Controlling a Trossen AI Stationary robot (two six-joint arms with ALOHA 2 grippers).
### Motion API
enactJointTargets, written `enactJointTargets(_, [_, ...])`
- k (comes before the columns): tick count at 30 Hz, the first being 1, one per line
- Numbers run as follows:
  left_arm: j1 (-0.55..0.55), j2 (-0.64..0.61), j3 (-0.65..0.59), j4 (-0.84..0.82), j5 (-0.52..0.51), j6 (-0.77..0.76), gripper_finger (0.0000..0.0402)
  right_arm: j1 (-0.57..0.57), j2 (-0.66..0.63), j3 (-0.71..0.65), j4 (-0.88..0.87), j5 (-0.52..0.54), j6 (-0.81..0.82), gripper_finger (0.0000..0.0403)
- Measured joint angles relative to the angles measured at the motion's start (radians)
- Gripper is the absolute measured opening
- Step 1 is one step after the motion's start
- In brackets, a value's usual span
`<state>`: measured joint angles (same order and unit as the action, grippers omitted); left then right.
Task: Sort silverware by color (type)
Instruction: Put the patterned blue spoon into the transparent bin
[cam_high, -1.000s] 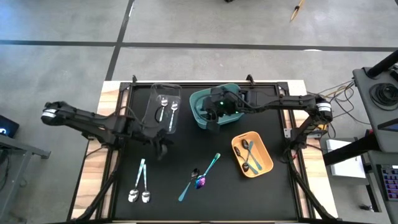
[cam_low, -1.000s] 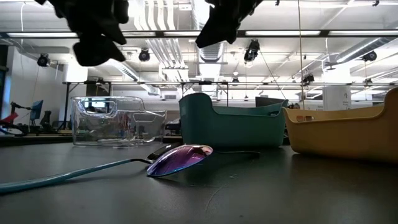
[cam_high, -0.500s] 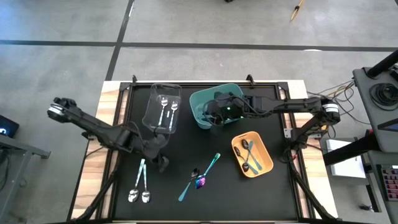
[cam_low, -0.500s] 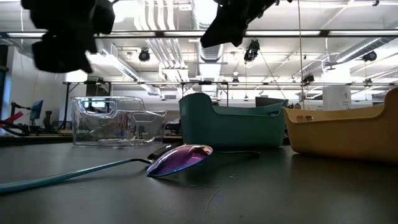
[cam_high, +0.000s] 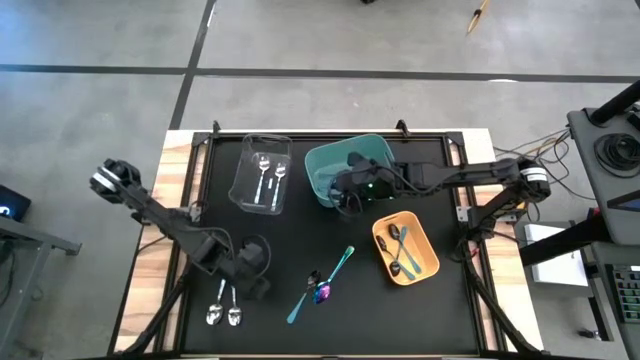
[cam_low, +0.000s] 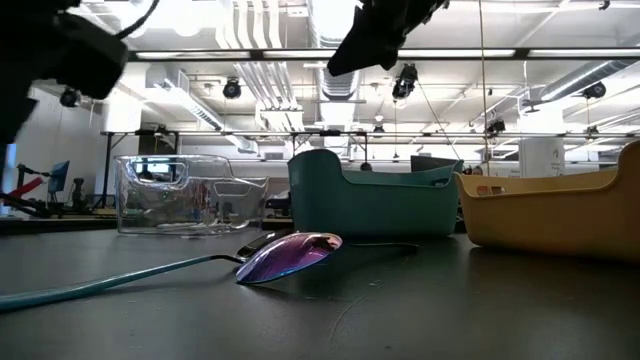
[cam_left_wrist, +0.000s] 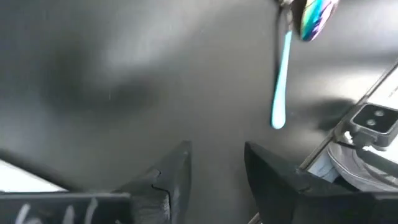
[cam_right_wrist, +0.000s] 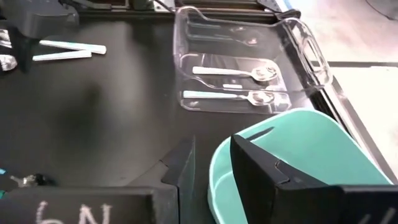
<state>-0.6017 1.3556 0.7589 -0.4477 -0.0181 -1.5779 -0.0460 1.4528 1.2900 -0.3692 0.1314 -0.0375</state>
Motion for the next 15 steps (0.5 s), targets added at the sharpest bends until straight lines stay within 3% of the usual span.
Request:
enactJointTargets(9, [-0.081, 0.011, 0.005, -0.01, 0.029, -0.173, 0.0099, 0.009, -0.008, 0.005, 0.001, 0.001, -0.009, 0.0093])
enactJointTargets(15, [-0.088, 0.031, 0.142, -0.274, 0.034, -0.169, 0.0087, 0.009, -0.008, 0.005, 0.002, 0.0, -0.011, 0.0087])
